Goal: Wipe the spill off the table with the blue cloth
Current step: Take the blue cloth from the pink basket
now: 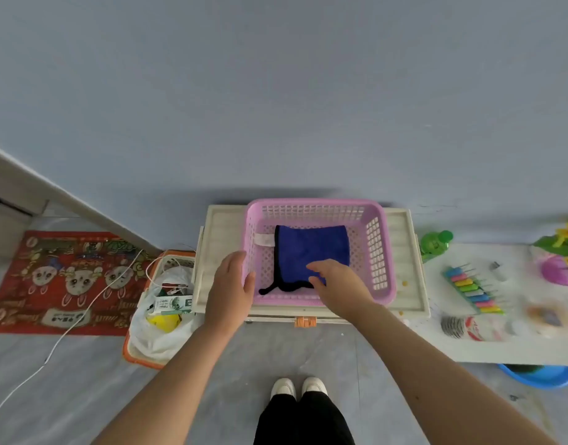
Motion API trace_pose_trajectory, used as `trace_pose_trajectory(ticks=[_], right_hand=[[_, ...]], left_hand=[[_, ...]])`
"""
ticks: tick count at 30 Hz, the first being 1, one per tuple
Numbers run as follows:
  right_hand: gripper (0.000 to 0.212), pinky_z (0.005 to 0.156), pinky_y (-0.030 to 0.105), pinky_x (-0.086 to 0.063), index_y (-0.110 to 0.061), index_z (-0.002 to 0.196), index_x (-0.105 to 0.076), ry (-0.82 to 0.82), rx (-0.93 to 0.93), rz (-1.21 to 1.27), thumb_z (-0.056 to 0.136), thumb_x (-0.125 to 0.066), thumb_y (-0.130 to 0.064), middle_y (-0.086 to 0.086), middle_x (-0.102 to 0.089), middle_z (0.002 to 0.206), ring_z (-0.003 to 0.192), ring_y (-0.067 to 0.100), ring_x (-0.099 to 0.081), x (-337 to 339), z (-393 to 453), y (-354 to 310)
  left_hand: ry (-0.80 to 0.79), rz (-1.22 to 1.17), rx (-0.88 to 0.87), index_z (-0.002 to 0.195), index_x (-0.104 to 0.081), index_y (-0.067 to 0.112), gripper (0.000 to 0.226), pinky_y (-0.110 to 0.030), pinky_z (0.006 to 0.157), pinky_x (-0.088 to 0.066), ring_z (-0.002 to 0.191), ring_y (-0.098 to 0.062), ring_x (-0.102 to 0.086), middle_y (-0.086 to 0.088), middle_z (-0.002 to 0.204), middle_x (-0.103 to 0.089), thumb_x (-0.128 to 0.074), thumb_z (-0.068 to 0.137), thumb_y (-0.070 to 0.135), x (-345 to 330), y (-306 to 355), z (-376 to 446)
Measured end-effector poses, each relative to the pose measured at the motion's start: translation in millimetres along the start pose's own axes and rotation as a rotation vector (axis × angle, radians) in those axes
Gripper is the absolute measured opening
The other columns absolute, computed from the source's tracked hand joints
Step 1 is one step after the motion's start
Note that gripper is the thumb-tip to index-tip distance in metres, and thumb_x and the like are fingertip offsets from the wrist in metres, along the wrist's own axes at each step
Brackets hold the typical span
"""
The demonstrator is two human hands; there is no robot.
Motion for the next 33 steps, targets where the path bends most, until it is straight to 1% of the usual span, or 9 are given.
trace_pose_trajectory(ticks=[3,5,7,11,16,20,26,30,33], right_hand=[[0.041,0.099,0.038,-0.045,-0.022,0.138,-0.042,-0.049,0.013,-0.159,0.097,-0.045,-0.028,-0.001,-0.046,0.140,0.128,0.020,-0.041,-10,19,7],[0.045,0.098,0.039,-0.045,-0.024,0.139,-0.040,-0.102,0.013,-0.240,0.095,-0.048,-0.030,-0.001,-0.046,0.139,0.128,0.021,-0.038,-17,27,11],[0.048,0.096,0.039,-0.046,-0.026,0.140,-0.038,-0.108,0.030,-0.294,0.094,-0.050,-0.034,0.000,-0.046,0.137,0.126,0.022,-0.038,-24,34,16],[0.053,0.088,0.037,-0.049,-0.033,0.140,-0.036,-0.096,0.067,-0.368,0.091,-0.054,-0.036,0.001,-0.042,0.131,0.120,0.022,-0.038,-29,47,19],[0.059,0.087,0.037,-0.045,-0.036,0.144,-0.026,-0.119,0.128,-0.538,0.092,-0.053,-0.037,0.005,-0.035,0.128,0.117,0.024,-0.036,-30,58,20],[0.057,0.075,0.034,-0.043,-0.038,0.145,-0.021,-0.115,0.208,-0.645,0.096,-0.047,-0.028,0.006,-0.035,0.127,0.114,0.024,-0.037,-29,62,25],[0.050,0.068,0.034,-0.039,-0.024,0.145,-0.027,-0.117,0.300,-0.754,0.097,-0.043,-0.022,0.008,-0.038,0.131,0.113,0.029,-0.040,-30,66,22],[0.046,0.073,0.035,-0.045,-0.007,0.137,-0.037,-0.151,0.374,-0.833,0.093,-0.049,-0.010,0.014,-0.045,0.129,0.110,0.030,-0.047,-31,68,16],[0.034,0.075,0.034,-0.047,-0.005,0.126,-0.047,-0.134,0.376,-0.835,0.092,-0.049,-0.008,0.013,-0.052,0.121,0.105,0.028,-0.052,-31,69,15]], left_hand=[[0.031,0.020,-0.014,0.140,-0.034,0.004,0.047,-0.029,0.111,-0.028,0.138,-0.022,-0.033,-0.010,0.149,-0.034,-0.044,0.095,0.013,-11,-5,12],[0.034,0.035,-0.001,0.141,-0.033,0.005,0.047,-0.030,0.111,-0.031,0.139,-0.020,-0.031,-0.007,0.152,-0.029,-0.041,0.096,0.011,-19,-8,16],[0.070,0.036,0.000,0.141,-0.034,0.006,0.046,-0.033,0.108,-0.038,0.138,-0.020,-0.034,-0.005,0.152,-0.027,-0.039,0.095,0.008,-24,-12,16],[0.086,0.080,-0.022,0.143,-0.031,0.007,0.052,-0.038,0.096,-0.051,0.131,-0.023,-0.044,-0.005,0.153,-0.025,-0.041,0.092,-0.001,-30,-18,14],[0.107,0.061,-0.008,0.142,-0.034,0.007,0.052,-0.039,0.089,-0.054,0.122,-0.025,-0.053,-0.004,0.152,-0.028,-0.043,0.091,-0.001,-32,-20,16],[0.117,0.055,-0.025,0.142,-0.034,0.008,0.050,-0.037,0.084,-0.056,0.116,-0.024,-0.056,-0.002,0.152,-0.029,-0.043,0.092,0.001,-32,-21,15],[0.134,0.044,-0.022,0.142,-0.033,0.007,0.052,-0.038,0.091,-0.054,0.127,-0.022,-0.049,-0.003,0.153,-0.028,-0.043,0.092,0.000,-35,-20,14],[0.141,0.049,-0.028,0.142,-0.034,0.006,0.052,-0.039,0.090,-0.054,0.125,-0.023,-0.051,-0.004,0.152,-0.029,-0.043,0.091,-0.002,-35,-20,14],[0.152,0.047,-0.037,0.141,-0.034,0.005,0.051,-0.039,0.090,-0.054,0.125,-0.024,-0.051,-0.006,0.152,-0.030,-0.043,0.091,-0.003,-35,-19,14]])
Point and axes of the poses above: each hand's wrist, its own z-axis towards the middle knuckle, its own x-axis out of the back of the hand, y = z × x, the point moved 1 cm from there along z, towards the middle knuckle
